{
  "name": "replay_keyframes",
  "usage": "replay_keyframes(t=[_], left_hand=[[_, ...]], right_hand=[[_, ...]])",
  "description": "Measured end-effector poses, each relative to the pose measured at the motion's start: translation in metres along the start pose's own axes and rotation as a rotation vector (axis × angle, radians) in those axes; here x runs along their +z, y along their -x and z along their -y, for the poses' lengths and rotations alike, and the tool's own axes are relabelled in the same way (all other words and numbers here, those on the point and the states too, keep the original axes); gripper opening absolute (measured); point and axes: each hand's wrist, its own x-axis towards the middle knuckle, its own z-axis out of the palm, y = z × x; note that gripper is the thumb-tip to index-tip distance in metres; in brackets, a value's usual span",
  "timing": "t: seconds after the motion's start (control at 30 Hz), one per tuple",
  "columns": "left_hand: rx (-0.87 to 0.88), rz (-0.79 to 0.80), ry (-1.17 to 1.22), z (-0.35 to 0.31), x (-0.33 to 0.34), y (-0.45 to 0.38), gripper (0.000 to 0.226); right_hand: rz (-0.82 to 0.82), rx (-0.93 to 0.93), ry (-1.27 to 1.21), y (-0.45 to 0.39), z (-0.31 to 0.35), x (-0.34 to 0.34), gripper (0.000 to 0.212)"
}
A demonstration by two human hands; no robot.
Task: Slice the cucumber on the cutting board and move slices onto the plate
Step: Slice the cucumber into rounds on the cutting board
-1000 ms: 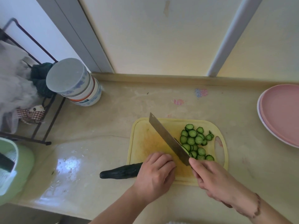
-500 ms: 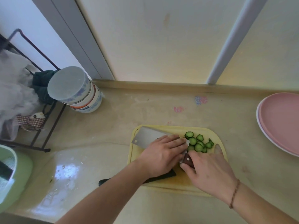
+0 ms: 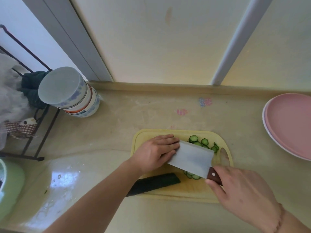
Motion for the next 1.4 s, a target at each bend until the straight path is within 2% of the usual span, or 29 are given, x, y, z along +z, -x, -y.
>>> replay_keyframes(t=[0.13,0.2,0.23,0.27,0.3,0.33,0.43,0.47,0.5,0.53,0.6,0.67,0.7,0.77,0.9,1.03,1.23,1.4], left_hand=[[-0.04,-0.051,-0.023,0.008,0.003,-0.004,0.034],[-0.05,-0.041,-0.055,0.012,0.004,-0.004,0.034],[-0.051,-0.034,-0.077,0.013,0.004,-0.003,0.034],[-0.055,-0.033,-0.09,0.013,0.003,-0.002,0.034],[-0.069,-0.045,-0.088,0.009,0.002,-0.001,0.033],[-0.093,-0.064,-0.08,0.002,0.0,0.001,0.032],[-0.161,-0.059,-0.128,-0.034,-0.008,0.015,0.03],[-0.167,-0.014,-0.169,-0.047,-0.008,0.024,0.033],[-0.168,0.036,-0.216,-0.059,-0.006,0.034,0.038],[-0.174,0.081,-0.262,-0.067,-0.004,0.044,0.044],[-0.191,0.118,-0.331,-0.074,0.003,0.063,0.05],[-0.188,0.087,-0.362,-0.074,0.009,0.073,0.043],[-0.191,0.071,-0.367,-0.074,0.01,0.075,0.04],[-0.204,0.045,-0.39,-0.075,0.011,0.075,0.037],[-0.3,0.0,-0.482,-0.079,0.009,0.072,0.035],[-0.317,-0.052,-0.457,-0.078,0.009,0.077,0.036],[-0.29,-0.089,-0.387,-0.076,0.015,0.084,0.034],[-0.276,-0.107,-0.383,-0.077,0.016,0.085,0.034]], right_hand=[[-0.065,0.096,0.026,0.024,-0.025,0.006,0.039],[-0.025,0.133,-0.096,0.04,-0.042,0.01,0.041],[-0.11,0.138,-0.154,0.049,-0.054,0.011,0.041],[-0.116,0.234,-0.225,0.055,-0.063,0.011,0.04],[-0.127,0.249,-0.27,0.063,-0.082,0.022,0.038],[-0.067,0.304,-0.299,0.068,-0.09,0.007,0.035],[-0.186,0.196,-0.204,0.099,-0.205,0.097,0.023],[-0.172,0.158,-0.202,0.107,-0.226,0.114,0.03],[-0.18,0.117,-0.243,0.103,-0.229,0.12,0.035],[-0.085,0.065,-0.306,0.098,-0.228,0.108,0.03],[-0.08,-0.014,-0.279,0.073,-0.194,0.071,0.014],[-0.076,-0.06,-0.251,0.053,-0.158,0.037,0.022],[-0.077,-0.114,-0.205,0.046,-0.169,0.049,0.028],[0.029,-0.198,-0.178,0.031,-0.174,0.053,0.035],[-0.045,-0.323,-0.067,0.0,-0.179,0.056,0.04],[-0.067,-0.354,-0.066,-0.023,-0.171,0.052,0.046],[-0.082,-0.295,-0.135,-0.046,-0.162,0.039,0.072],[-0.045,-0.283,-0.169,-0.056,-0.159,0.039,0.076]])
